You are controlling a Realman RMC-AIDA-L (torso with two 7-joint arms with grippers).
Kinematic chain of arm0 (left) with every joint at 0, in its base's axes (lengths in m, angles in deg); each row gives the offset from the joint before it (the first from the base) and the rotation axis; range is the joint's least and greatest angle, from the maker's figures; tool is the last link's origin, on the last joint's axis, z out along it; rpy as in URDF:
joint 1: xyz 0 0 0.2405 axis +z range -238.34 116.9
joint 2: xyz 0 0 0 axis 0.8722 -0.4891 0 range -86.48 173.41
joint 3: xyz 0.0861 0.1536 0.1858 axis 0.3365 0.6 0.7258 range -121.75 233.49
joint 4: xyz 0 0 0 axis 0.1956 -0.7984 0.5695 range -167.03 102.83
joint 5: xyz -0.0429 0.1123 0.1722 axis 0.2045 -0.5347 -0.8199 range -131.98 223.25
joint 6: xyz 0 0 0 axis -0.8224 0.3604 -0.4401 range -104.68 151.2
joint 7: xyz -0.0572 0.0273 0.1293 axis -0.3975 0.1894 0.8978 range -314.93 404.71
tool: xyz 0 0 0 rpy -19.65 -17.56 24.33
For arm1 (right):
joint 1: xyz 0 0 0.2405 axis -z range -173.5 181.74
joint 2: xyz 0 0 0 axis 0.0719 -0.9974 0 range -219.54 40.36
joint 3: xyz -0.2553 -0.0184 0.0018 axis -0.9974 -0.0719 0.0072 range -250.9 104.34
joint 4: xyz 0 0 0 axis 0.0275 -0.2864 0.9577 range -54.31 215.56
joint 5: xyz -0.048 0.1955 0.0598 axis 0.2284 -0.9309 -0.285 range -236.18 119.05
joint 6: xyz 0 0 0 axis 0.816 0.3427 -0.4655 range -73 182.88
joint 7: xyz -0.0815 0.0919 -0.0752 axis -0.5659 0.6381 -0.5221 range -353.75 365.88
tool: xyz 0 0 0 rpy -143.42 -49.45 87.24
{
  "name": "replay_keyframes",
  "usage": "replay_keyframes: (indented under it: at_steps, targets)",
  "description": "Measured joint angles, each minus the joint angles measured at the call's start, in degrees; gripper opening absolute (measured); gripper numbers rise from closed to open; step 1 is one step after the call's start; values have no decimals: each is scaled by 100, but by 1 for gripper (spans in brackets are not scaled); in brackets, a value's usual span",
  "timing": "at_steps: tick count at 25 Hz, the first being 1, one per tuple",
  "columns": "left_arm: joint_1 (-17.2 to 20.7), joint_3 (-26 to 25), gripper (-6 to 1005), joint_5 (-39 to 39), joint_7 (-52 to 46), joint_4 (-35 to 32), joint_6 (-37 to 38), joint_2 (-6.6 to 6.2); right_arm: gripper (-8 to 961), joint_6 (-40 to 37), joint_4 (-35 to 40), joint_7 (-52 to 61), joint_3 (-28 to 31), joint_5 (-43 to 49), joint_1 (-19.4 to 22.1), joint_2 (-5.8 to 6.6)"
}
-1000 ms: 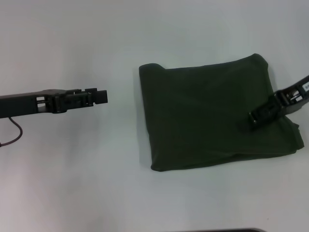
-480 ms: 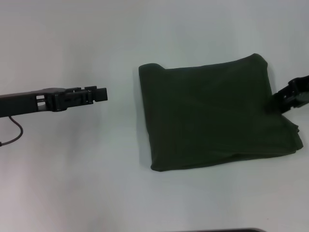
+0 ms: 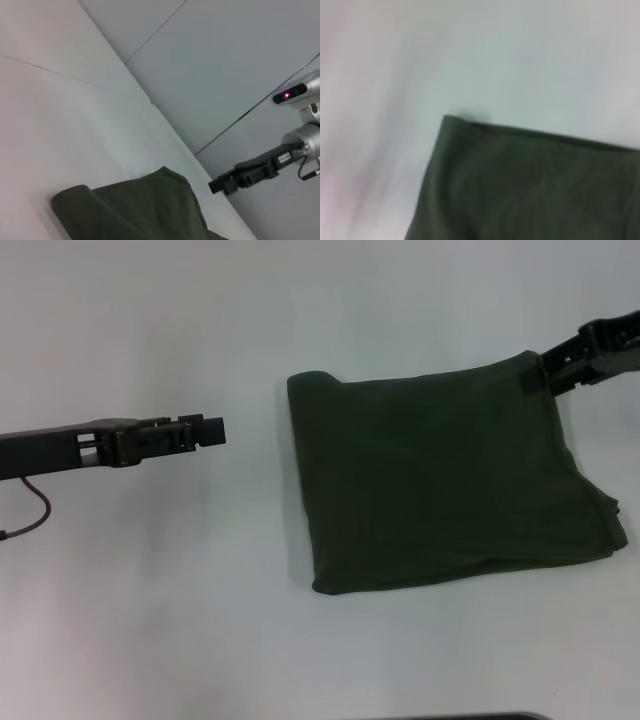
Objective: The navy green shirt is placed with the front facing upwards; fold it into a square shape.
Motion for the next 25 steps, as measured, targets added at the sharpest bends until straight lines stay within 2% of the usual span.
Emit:
replay_keyframes:
  at_steps: [4,9,25]
  targets:
    - [-22,-2,633,0,0,-2,-1,7,555,227,71,161,-27,290,-65,6]
    - [-8,-26,633,0,0,14,-19,6,555,512,122,415,-33,431,-17,113]
    - [-4,-73,632,49,-35,48,-48,3,535,1748,-554,380,-191,464,15,-157]
